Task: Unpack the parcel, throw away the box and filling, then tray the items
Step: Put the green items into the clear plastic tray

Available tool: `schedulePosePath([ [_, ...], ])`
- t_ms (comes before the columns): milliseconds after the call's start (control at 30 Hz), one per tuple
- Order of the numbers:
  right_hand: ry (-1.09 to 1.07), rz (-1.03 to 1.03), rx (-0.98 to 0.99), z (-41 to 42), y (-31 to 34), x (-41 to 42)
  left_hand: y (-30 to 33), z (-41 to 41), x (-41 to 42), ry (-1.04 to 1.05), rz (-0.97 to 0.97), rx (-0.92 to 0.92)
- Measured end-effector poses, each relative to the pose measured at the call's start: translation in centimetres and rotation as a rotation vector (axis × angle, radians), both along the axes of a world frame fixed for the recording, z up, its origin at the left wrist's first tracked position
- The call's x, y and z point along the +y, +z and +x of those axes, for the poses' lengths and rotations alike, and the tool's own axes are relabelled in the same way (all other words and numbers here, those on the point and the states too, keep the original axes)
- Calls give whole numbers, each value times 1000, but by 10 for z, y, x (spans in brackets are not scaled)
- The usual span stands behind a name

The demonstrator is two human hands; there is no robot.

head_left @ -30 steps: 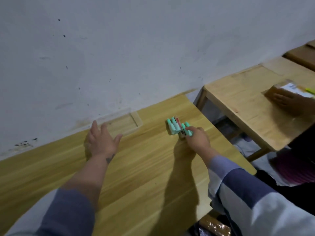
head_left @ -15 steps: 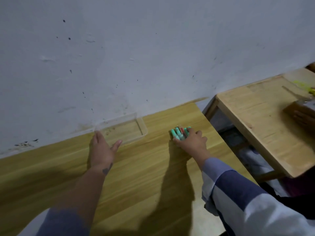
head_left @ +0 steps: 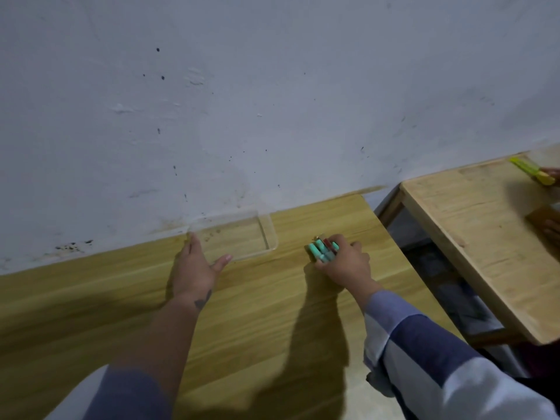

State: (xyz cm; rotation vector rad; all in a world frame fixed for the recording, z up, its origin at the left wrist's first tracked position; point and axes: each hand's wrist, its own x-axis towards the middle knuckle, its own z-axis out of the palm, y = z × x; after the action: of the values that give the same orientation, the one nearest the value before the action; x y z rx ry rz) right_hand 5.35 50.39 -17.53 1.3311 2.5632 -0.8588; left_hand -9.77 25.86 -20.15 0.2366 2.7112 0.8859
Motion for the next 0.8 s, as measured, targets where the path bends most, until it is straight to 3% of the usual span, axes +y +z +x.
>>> schedulePosePath([
  [200,-28,-96,140,-11,9,-3,2,-2,-1,-15,2,-22],
  [400,389,55,239,-64,43,-26,5,0,-2,-8,28,-49],
  [600,819,200,85,-116,48,-57,10,1,-3,-43,64,-61],
  [800,975,164,-109,-149,40,-82,16,3,-8,-37,138,-83],
])
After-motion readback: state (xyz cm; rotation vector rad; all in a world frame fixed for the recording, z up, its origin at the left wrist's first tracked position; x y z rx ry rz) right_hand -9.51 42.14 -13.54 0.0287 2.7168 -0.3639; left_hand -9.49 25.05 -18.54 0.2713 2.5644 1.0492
